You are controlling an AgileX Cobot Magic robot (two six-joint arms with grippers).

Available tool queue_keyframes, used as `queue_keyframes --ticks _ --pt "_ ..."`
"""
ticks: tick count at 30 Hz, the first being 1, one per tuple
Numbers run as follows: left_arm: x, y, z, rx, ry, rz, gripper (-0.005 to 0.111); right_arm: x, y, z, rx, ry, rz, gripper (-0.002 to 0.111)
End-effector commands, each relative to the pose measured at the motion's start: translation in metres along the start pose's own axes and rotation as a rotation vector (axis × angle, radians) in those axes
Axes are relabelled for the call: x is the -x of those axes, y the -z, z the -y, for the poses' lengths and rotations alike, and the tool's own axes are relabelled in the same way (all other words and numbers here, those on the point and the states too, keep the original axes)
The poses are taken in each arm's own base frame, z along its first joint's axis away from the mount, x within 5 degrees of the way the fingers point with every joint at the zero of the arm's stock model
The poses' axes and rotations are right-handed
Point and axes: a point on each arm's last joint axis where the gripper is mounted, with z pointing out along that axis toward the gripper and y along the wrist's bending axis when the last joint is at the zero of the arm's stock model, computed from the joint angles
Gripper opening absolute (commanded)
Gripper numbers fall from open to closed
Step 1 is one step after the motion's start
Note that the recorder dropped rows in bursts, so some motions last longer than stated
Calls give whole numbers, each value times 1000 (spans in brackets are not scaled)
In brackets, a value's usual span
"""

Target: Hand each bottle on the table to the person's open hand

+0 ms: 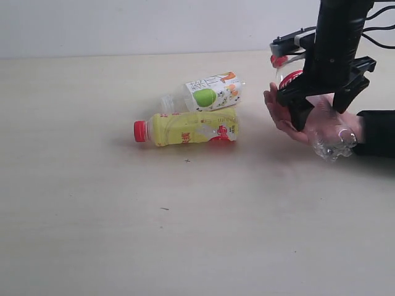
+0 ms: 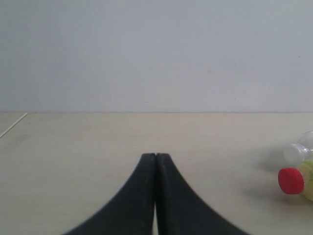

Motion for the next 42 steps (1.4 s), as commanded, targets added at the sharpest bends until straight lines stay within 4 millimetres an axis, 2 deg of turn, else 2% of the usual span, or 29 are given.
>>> queue_keyframes --ticks 1,8,14,17,18,21,23,24,29,35,42 --pt "0 0 0 1 -1 6 2 -1 24 2 6 5 116 79" --pt "0 0 0 1 -1 6 2 -12 61 4 -5 2 220 79" --pt "0 0 0 1 -1 6 2 -24 105 1 38 14 410 75" --pt "0 0 0 1 -1 6 2 -30 130 -9 134 55 561 59" --pt "0 0 0 1 -1 6 2 -33 140 -14 182 80 633 50" --pt "0 0 0 1 -1 6 2 -44 152 -26 274 165 789 21" --pt "0 0 0 1 -1 6 2 -54 159 -31 306 194 881 6" --pt "0 0 0 1 -1 6 2 -58 161 -33 314 205 922 -1" --pt "0 0 0 1 -1 6 2 -75 160 -35 297 180 1078 0" --pt "0 0 0 1 -1 6 2 -99 145 -36 283 104 1207 0" --pt "0 0 0 1 -1 6 2 -145 122 -56 397 210 1360 0"
